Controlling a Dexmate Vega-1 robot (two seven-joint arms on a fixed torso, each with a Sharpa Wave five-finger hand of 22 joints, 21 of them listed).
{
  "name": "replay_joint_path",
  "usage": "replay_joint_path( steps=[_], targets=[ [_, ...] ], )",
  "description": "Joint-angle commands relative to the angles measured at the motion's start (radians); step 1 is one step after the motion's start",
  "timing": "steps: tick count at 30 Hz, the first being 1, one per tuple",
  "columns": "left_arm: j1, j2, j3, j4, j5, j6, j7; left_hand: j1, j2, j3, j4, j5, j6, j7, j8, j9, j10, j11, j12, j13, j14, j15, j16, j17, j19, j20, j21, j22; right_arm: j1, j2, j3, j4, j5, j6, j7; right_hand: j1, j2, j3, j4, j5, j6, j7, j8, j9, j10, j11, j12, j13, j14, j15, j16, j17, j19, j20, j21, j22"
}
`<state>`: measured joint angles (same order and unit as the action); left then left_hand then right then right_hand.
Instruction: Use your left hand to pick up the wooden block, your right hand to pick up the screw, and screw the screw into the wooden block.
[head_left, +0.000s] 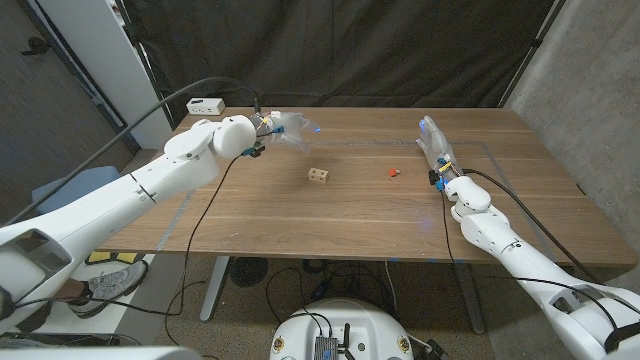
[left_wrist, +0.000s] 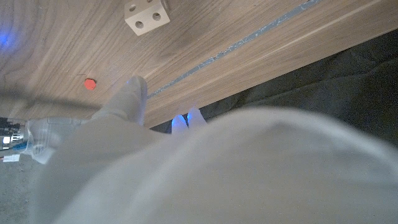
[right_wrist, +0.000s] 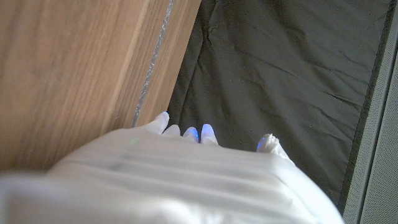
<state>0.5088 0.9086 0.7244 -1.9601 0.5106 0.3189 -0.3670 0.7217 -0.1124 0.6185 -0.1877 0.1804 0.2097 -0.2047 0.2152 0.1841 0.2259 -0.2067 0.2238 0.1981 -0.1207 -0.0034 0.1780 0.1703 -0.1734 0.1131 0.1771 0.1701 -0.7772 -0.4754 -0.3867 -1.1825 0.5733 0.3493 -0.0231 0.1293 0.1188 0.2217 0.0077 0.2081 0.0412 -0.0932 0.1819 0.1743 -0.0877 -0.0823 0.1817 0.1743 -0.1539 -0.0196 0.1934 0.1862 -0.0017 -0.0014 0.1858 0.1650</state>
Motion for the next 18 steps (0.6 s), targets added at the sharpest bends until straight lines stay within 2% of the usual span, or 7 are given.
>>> replay_joint_path(
  steps=[1, 12, 18],
  targets=[
    [-0.015, -0.05, 0.064, -0.055, 0.27, 0.09, -0.115, 0.019, -0.003, 0.004, 0.007, -0.002, 0.011, 0.004, 0.003, 0.002, 0.009, -0.004, 0.007, 0.002, -0.002, 0.007, 0.006, 0.002, -0.043, 0.011, 0.002, 0.005, -0.03, -0.003, 0.01, -0.029, 0.008, 0.002, -0.019, -0.002, -0.007, 0.01, -0.002, 0.006, 0.003, -0.008, 0.007, 0.006, 0.0, -0.007, 0.005, 0.006, -0.003, 0.002, 0.001, 0.002, 0.002, 0.024, 0.007, 0.005],
    [-0.001, -0.087, 0.075, -0.051, 0.392, 0.071, -0.164, 0.042, -0.009, 0.001, 0.008, -0.003, 0.005, 0.013, 0.0, 0.002, 0.006, -0.004, 0.004, 0.004, 0.004, 0.014, 0.009, 0.002, -0.037, 0.018, 0.009, 0.005, -0.049, -0.011, 0.014, -0.051, 0.006, 0.007, -0.027, -0.004, -0.009, 0.011, -0.002, 0.006, 0.001, -0.011, 0.006, 0.006, -0.003, -0.01, 0.004, 0.006, -0.004, 0.001, 0.001, 0.002, 0.003, 0.038, 0.007, 0.005],
    [0.005, -0.113, 0.068, -0.038, 0.412, 0.067, -0.197, 0.051, -0.012, -0.001, 0.009, -0.004, 0.005, 0.016, 0.0, 0.002, 0.01, 0.0, 0.005, 0.005, 0.008, 0.014, 0.01, 0.002, -0.036, 0.022, 0.01, 0.005, -0.054, -0.014, 0.017, -0.06, 0.003, 0.008, -0.036, -0.006, -0.011, 0.01, -0.001, 0.006, 0.001, -0.01, 0.006, 0.006, -0.004, -0.009, 0.004, 0.006, -0.005, 0.003, 0.001, 0.002, 0.002, 0.035, 0.006, 0.005]
  ],
)
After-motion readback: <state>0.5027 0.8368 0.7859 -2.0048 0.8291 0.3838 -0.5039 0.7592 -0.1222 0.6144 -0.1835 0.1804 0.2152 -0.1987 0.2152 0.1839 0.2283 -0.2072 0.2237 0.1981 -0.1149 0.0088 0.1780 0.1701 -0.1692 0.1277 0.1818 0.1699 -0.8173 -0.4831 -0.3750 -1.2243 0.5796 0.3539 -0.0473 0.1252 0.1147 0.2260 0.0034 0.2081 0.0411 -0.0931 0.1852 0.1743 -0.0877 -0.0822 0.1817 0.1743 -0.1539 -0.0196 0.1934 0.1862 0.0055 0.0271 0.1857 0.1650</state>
